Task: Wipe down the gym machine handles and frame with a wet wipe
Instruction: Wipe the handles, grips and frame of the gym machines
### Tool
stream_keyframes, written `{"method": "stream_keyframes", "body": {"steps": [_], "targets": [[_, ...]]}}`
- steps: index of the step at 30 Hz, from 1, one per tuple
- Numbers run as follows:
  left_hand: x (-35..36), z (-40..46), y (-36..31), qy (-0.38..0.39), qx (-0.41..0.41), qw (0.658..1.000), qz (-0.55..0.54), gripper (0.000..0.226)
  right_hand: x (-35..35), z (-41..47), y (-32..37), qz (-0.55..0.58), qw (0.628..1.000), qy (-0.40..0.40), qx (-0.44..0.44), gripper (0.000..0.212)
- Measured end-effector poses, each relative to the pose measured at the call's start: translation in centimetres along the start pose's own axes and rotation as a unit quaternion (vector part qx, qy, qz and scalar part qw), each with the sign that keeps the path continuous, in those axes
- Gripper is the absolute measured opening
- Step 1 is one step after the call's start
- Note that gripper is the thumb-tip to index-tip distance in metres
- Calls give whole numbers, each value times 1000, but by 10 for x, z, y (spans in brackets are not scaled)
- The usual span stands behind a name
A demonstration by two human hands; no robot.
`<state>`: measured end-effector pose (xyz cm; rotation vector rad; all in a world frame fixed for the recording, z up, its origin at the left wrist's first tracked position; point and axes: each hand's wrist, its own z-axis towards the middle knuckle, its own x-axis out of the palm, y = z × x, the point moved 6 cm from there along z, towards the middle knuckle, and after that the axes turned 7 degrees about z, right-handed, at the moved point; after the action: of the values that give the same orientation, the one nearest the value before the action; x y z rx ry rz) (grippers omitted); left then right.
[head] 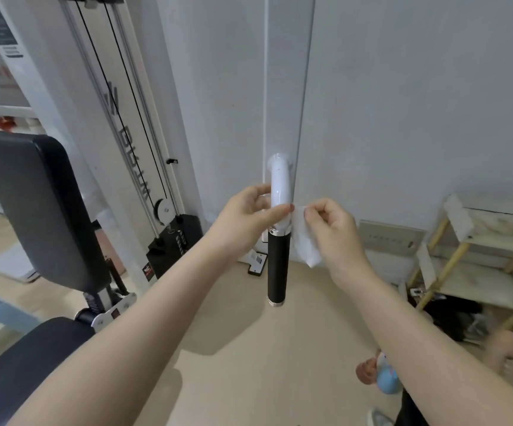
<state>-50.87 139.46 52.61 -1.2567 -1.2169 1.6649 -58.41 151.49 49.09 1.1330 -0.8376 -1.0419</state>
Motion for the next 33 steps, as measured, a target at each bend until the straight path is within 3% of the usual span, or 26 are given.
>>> {"method": "stream_keyframes", "body": {"steps": [3, 8, 10, 15, 17, 19, 22, 25, 30, 33], "targets": [[-10, -4, 2, -20, 5, 1000, 1, 33, 34, -12, -6, 114, 988, 95, 36, 20], [-25, -13, 3, -53, 0, 998, 25, 31, 63, -32, -35, 167, 959, 164, 160, 16], [-30, -15, 3, -79, 2, 996, 48, 30, 66, -25, -35, 166, 950, 172, 202, 18], [-30, -17, 0, -114, 12, 989, 94, 31, 71, -4, -20, 264, 937, 152, 169, 21], [-27, -16, 1, -112, 10, 987, 111, 31, 68, -14, -40, 235, 941, 140, 197, 19], [-25, -15, 1, -107, 6, 987, 123, 29, 70, -29, -62, 192, 928, 185, 259, 8], [-21, -12, -5, -79, 2, 990, 119, 22, 72, -35, -63, 166, 900, 222, 337, 32], [-17, -7, -7, -62, -8, 990, 126, 21, 62, -17, -41, 274, 879, 146, 362, 41], [-9, 0, -4, -63, -7, 992, 112, 25, 39, -15, -36, 169, 974, 7, 150, 21], [-8, 0, -3, -50, -18, 989, 138, 19, 40, -38, -78, 92, 978, 9, 187, 24]]}}
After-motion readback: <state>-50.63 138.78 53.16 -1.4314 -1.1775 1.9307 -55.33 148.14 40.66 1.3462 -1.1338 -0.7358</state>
